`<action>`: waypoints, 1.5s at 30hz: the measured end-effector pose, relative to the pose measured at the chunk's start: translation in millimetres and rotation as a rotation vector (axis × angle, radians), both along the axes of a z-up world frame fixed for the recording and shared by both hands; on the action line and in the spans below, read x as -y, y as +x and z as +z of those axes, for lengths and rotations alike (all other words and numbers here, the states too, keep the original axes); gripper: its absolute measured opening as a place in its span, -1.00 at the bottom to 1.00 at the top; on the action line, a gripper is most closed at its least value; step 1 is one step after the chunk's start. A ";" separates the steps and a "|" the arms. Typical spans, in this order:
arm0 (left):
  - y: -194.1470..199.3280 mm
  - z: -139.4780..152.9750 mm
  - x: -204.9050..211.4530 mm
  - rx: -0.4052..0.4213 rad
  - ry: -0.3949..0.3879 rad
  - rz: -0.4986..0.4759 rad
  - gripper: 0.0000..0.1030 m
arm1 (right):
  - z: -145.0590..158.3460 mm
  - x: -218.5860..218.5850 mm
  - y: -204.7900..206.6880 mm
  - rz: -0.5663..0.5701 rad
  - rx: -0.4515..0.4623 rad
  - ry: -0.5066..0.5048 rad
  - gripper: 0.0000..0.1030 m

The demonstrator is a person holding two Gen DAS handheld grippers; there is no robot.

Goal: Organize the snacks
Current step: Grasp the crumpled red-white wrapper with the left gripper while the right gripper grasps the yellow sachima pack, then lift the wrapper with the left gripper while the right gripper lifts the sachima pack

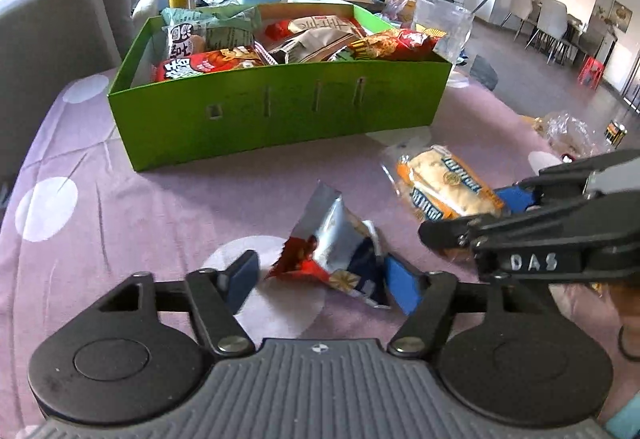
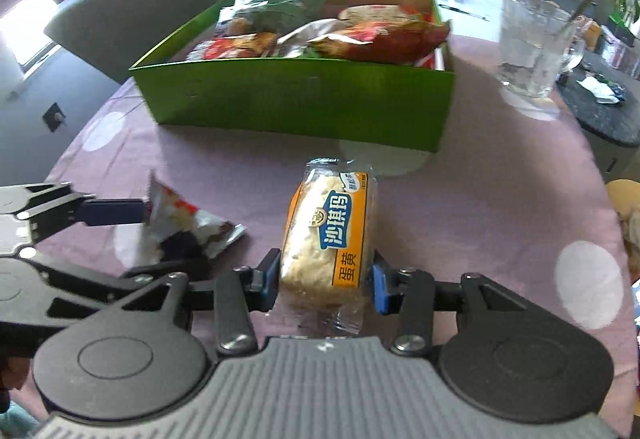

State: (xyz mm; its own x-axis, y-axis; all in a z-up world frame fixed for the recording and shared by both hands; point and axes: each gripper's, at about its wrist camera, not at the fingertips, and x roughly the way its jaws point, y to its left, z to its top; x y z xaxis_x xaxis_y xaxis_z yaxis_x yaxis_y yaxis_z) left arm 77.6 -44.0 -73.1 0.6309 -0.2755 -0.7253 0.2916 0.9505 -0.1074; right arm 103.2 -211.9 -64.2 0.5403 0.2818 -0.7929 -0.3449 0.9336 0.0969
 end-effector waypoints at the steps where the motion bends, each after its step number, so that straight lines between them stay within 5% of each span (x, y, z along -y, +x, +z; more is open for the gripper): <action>1: 0.9 -0.3 -0.3 0.000 -0.002 0.003 0.18 | 0.3 -1.5 -0.7 0.001 0.002 -0.004 0.48; 37: -13.5 33.2 -14.9 0.112 -0.026 0.031 -0.26 | 12.9 2.0 -5.7 -0.012 0.015 0.064 0.48; 45: -10.8 12.7 -3.5 0.044 0.032 0.000 0.32 | 9.8 3.1 -4.8 -0.016 0.002 0.064 0.48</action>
State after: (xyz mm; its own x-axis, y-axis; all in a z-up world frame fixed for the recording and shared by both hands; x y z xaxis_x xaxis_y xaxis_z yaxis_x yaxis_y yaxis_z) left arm 66.8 -40.5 -60.5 0.6623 -0.2527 -0.7054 0.2951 0.9533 -0.0645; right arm 98.4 -215.0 -54.4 0.5468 0.3229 -0.7725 -0.3303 0.9310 0.1554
